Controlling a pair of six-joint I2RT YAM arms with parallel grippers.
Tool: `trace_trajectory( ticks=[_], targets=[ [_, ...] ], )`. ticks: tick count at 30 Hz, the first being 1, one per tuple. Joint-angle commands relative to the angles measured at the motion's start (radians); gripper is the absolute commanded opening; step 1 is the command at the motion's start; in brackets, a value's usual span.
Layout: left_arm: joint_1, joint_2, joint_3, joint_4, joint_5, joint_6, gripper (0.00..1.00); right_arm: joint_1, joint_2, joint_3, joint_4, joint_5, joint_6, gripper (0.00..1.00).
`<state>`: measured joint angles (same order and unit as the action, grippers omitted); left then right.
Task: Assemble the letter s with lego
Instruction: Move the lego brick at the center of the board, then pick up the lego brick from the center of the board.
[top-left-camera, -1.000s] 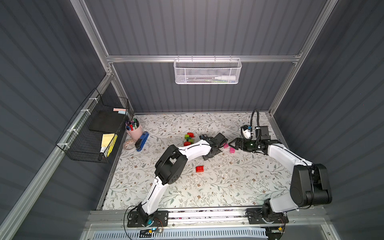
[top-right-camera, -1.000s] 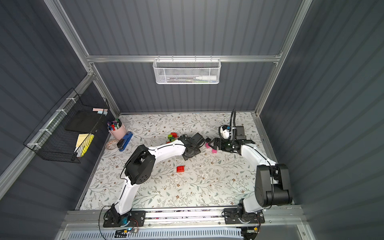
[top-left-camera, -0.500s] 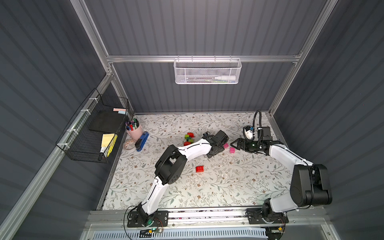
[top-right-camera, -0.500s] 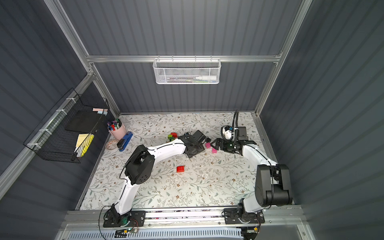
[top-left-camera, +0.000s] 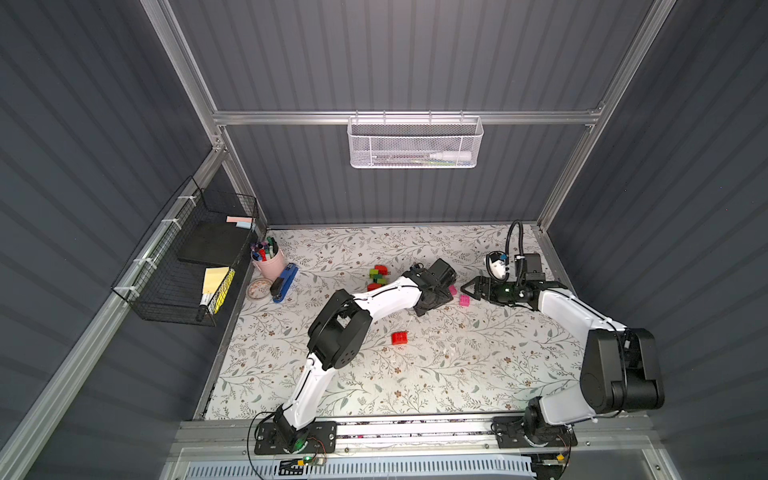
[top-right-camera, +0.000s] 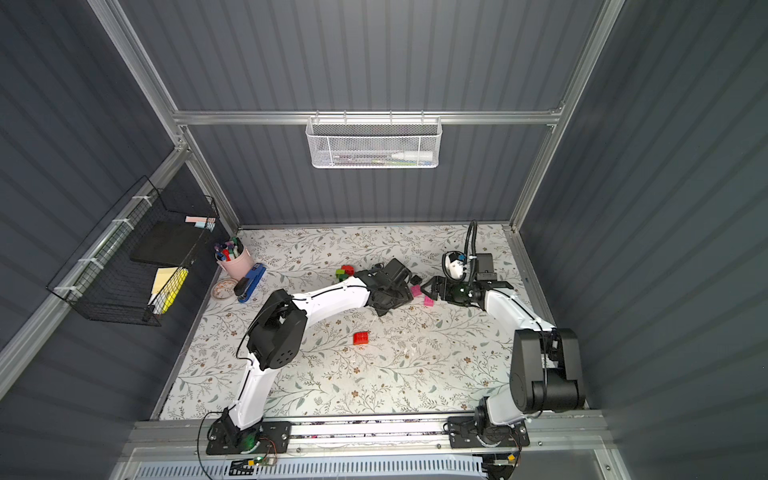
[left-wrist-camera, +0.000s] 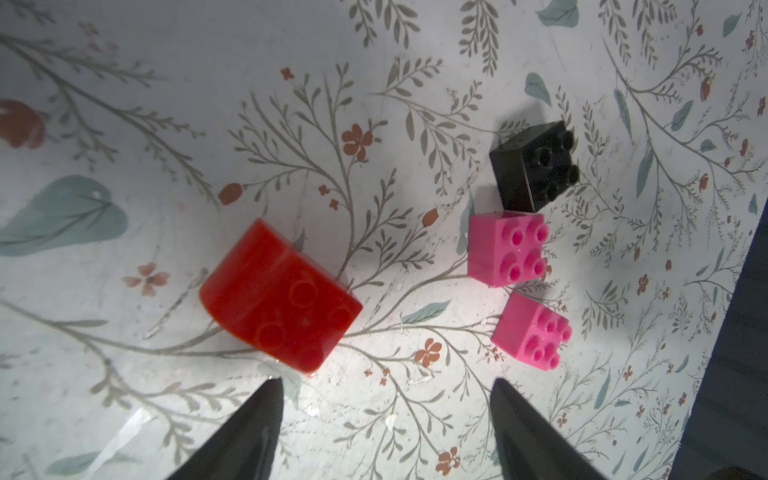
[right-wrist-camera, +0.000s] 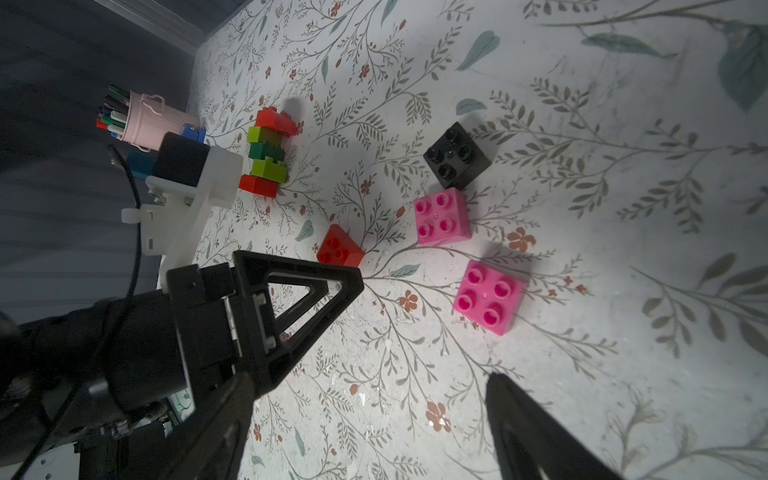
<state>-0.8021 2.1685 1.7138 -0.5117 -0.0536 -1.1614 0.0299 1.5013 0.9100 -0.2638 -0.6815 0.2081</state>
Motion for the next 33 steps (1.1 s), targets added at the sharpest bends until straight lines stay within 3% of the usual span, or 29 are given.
trace_trajectory(
  ticks=[1,8,13,19,26,33],
  targets=[
    [0.034,-0.116,-0.034,0.003,0.047,0.125,0.86,0.010,0.022,0.038,-0.038,0.010,-0.022,0.88],
    [0.152,-0.271,-0.182,0.043,0.142,0.359,0.99,0.116,0.106,0.145,-0.113,0.186,-0.041,0.85],
    [0.229,-0.322,-0.231,0.052,0.254,0.505,0.99,0.207,0.225,0.279,-0.216,0.396,-0.034,0.82],
    [0.313,-0.380,-0.318,0.101,0.358,0.562,1.00,0.281,0.366,0.409,-0.290,0.557,-0.011,0.72],
    [0.378,-0.436,-0.395,0.117,0.382,0.588,0.99,0.317,0.464,0.506,-0.336,0.714,0.012,0.66],
    [0.400,-0.455,-0.447,0.128,0.401,0.600,1.00,0.337,0.538,0.568,-0.349,0.731,0.023,0.57]
  ],
)
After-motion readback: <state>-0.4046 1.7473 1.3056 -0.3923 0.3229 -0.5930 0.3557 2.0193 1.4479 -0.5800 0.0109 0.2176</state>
